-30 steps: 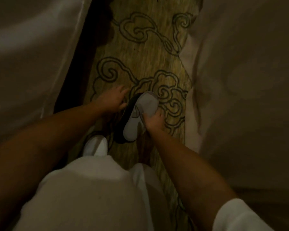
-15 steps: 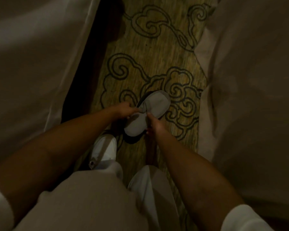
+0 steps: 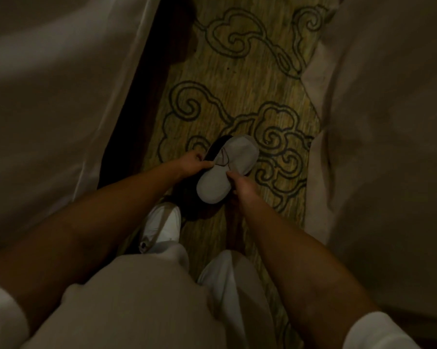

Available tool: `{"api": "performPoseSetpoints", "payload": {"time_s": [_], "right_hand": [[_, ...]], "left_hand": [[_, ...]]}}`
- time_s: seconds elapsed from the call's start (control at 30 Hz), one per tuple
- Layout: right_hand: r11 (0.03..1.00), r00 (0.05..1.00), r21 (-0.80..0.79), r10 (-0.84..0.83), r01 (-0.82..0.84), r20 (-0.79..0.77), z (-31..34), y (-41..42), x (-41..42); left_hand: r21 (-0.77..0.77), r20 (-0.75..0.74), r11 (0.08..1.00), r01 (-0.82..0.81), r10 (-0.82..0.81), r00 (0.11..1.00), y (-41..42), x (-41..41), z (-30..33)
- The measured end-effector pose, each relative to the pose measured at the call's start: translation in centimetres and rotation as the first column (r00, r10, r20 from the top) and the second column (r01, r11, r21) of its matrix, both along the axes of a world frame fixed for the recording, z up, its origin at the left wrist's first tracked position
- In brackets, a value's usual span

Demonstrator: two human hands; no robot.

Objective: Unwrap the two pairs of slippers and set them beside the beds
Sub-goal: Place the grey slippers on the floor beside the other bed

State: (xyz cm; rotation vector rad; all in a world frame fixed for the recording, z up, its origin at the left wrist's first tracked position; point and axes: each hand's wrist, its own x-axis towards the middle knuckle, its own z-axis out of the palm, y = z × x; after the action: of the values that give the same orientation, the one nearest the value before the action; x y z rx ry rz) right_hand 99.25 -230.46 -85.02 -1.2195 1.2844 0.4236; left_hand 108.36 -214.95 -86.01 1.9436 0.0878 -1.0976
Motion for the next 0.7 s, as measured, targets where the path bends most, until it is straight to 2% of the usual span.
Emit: {"api": "performPoseSetpoints", "payload": {"time_s": [0.17,0.27,0.33,0.4,0.47,0.53,0.6,0.63,0.7], "right_hand": [[0.992,0.996,0.128,-0.028,0.017,0.087,0.7,1.0,0.9],[0.998,0.992,0.054,0.027,-0.034,0.126,1.4,1.4,2.4],[0.998,0.985,-0.023,0.054,-0.05,0.166,1.7,1.6,3.8],[0.988,0.976,-0.145,0.077,-0.047,0.203,1.8,1.5,4.8],[0.936,0.968,-0.337,0.174,-0.105,0.182,1.9,1.0,5.3],[0.907,0.962,-0.402,0.212,-0.128,0.172,1.8,0.5,5.8],[0.899,0.961,-0.415,0.225,-0.141,0.159,1.5,-0.2,5.8],[0.9,0.964,-0.415,0.216,-0.136,0.153,1.2,-0.3,5.9],[0.894,0.971,-0.43,0.2,-0.126,0.132,0.9,-0.7,5.8]], "left_hand": [[-0.069,-0.053,0.982,-0.178,0.175,0.983,0.3,1.0,0.6],[0.002,0.121,0.989,-0.151,0.149,0.981,0.2,3.0,1.4],[-0.003,0.239,0.988,-0.158,0.154,0.959,0.1,4.8,2.6],[0.047,0.384,0.993,-0.105,0.079,0.92,0.1,6.2,3.9],[0.168,0.536,0.984,-0.067,-0.034,0.844,0.0,7.0,4.7],[0.342,0.615,0.939,-0.046,-0.187,0.766,0.3,7.1,5.6],[0.513,0.604,0.858,0.009,-0.368,0.707,0.3,6.2,5.5],[0.55,0.583,0.834,0.042,-0.42,0.696,0.3,5.6,5.1],[0.558,0.516,0.822,0.118,-0.454,0.726,-0.2,4.0,3.9]]}}
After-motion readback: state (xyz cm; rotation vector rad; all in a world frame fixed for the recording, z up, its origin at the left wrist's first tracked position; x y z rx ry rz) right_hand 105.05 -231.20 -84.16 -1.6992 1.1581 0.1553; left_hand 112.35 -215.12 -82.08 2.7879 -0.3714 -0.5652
